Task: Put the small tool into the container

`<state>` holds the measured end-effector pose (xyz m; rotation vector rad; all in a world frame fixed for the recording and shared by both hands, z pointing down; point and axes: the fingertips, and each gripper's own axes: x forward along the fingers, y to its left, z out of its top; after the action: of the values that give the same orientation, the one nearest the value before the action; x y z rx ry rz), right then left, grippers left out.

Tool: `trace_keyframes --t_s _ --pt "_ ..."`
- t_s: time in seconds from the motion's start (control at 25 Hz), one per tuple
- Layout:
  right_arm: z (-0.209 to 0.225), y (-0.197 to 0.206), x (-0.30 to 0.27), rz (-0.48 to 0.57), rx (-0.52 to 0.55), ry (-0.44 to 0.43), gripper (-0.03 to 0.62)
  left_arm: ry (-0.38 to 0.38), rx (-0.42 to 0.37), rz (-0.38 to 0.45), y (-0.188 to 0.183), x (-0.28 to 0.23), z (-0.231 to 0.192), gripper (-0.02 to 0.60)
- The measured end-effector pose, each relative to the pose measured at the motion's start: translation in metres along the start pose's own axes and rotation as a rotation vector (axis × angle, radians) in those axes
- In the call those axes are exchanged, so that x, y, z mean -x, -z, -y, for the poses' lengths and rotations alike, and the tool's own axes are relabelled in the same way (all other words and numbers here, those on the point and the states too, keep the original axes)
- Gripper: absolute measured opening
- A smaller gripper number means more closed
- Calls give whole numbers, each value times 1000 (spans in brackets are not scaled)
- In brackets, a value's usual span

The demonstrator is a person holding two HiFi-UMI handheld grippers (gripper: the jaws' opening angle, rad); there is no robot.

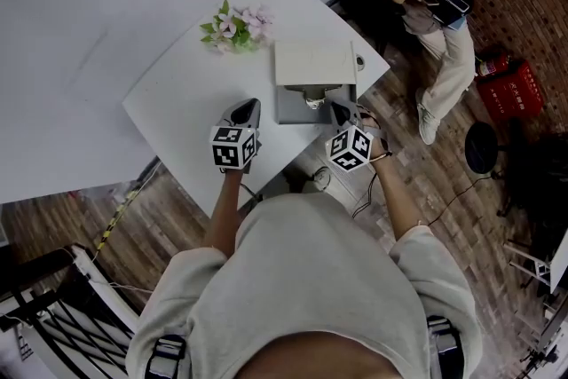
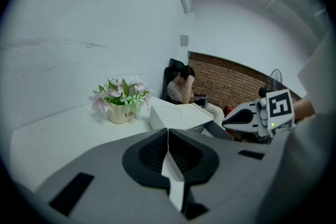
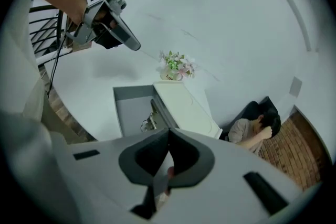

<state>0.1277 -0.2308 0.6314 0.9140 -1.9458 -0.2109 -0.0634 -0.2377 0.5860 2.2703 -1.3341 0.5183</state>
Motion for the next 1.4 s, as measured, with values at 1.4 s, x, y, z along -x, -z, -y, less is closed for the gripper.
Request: trace_keyframes --t_s 1.4 --pt "108 72 118 194 -791 349 -2 19 -88 80 -59 -12 17 12"
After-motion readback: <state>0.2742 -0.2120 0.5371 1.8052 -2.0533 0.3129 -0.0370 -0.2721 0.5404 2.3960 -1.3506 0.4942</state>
